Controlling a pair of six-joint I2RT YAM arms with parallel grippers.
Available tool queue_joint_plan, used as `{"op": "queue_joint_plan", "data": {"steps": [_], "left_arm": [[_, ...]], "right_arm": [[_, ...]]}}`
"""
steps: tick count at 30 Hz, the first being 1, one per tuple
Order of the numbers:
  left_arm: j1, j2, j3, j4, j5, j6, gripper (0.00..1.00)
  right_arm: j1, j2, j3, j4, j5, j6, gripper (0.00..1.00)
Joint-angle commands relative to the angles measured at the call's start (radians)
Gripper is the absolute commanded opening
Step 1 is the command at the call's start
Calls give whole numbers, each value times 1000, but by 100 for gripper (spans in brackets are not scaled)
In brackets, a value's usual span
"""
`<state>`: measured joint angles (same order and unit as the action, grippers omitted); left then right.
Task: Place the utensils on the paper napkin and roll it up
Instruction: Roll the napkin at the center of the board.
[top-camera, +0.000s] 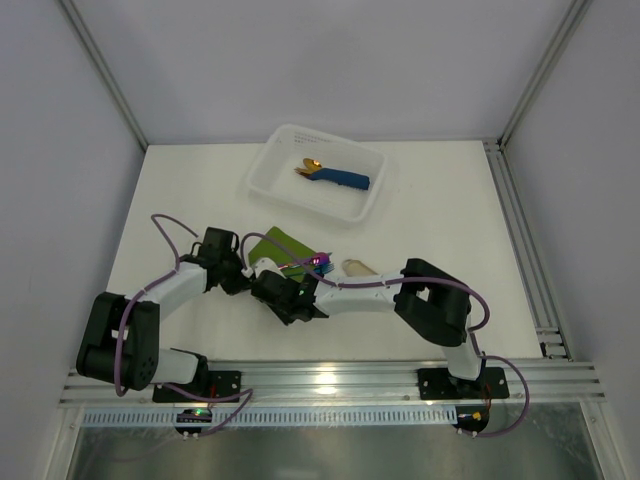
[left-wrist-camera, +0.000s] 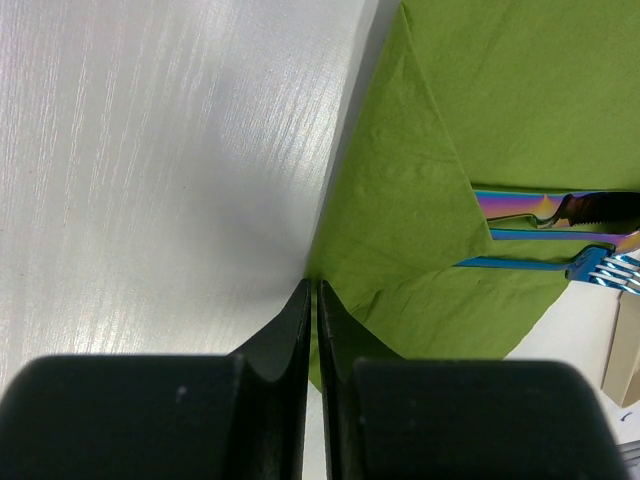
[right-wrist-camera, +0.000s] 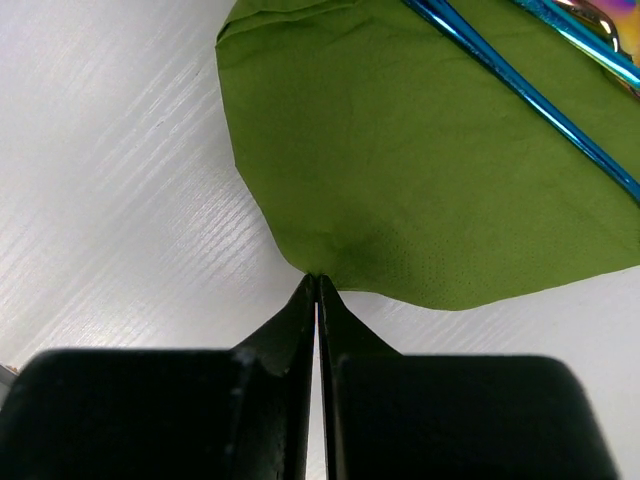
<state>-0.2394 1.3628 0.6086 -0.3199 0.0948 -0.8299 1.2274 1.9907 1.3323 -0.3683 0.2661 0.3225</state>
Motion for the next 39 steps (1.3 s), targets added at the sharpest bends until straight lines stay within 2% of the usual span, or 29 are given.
{"op": "queue_joint_plan", "data": {"steps": [1, 14, 21, 32, 39], "left_arm": [[5, -24, 2, -10, 3, 5, 5], [5, -33, 16, -28, 5, 12, 5], [5, -47, 49, -56, -4, 20, 5], [5, -1, 121, -74, -43, 46, 6], [5, 55, 100, -22, 0, 35, 5]], "right_arm": [[0, -30, 38, 3, 44, -22, 4], [-54, -73, 68, 17, -22, -59, 4], [-54, -81, 28, 29, -64, -42, 4], [-52, -118, -47, 68, -107, -13, 4], [-52, -122, -45, 74, -107, -8, 4]]}}
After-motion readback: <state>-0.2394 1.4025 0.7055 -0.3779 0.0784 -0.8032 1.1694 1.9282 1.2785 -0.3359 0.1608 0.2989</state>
